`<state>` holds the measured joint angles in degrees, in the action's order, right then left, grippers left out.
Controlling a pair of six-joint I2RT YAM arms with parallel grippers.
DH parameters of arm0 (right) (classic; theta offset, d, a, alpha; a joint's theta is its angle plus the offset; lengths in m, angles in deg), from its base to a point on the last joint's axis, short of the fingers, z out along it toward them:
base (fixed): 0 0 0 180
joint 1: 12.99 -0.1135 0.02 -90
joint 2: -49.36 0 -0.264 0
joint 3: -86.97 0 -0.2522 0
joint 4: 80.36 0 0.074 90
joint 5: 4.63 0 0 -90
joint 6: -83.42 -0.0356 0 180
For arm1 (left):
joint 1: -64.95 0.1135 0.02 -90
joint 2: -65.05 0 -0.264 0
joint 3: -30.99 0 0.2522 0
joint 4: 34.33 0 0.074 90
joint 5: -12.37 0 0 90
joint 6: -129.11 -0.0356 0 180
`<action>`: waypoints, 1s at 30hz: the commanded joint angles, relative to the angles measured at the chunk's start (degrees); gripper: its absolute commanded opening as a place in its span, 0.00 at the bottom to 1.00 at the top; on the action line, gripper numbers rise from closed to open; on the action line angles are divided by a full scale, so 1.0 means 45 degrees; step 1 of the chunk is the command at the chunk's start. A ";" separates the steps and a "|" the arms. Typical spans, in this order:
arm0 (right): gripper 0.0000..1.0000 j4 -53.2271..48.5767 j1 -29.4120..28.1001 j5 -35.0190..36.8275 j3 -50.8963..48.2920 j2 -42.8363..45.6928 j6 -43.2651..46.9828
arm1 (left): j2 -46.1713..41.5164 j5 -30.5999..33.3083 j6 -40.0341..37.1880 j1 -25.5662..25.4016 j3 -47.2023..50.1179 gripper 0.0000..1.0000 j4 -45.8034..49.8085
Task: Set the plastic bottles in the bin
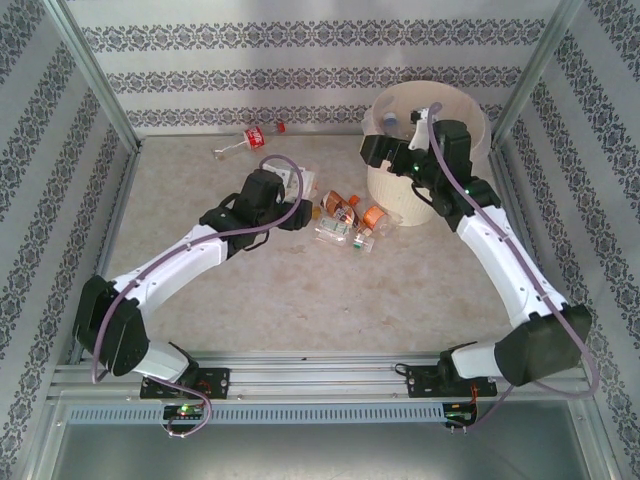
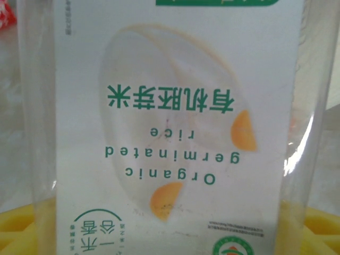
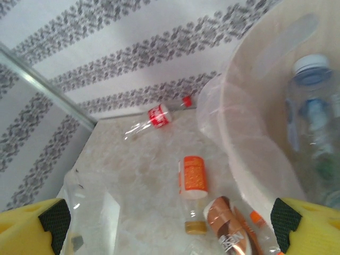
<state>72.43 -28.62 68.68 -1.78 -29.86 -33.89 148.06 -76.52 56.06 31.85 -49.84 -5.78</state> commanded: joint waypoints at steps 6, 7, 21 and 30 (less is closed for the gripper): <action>0.98 0.0476 -0.0773 -0.3692 0.1044 -0.1504 -0.0490 | -0.0701 -0.1101 -0.1315 -0.0568 -0.0018 0.43 -0.1303; 0.98 0.0414 -0.0934 -0.3564 0.1125 -0.1655 -0.0469 | -0.0729 -0.1176 -0.1359 -0.0602 -0.0024 0.42 -0.1365; 0.96 0.0109 -0.1777 -0.3186 0.1969 -0.3043 -0.0834 | -0.0925 -0.1954 -0.1501 -0.0847 0.0055 0.41 -0.2361; 0.73 0.0287 -0.1869 -0.4139 0.2135 -0.3255 -0.0971 | -0.0677 -0.1783 -0.1405 -0.0847 -0.0130 0.42 -0.2254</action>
<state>72.86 -36.51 52.60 6.24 -43.61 -37.95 145.89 -84.11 50.81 28.90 -49.75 -12.47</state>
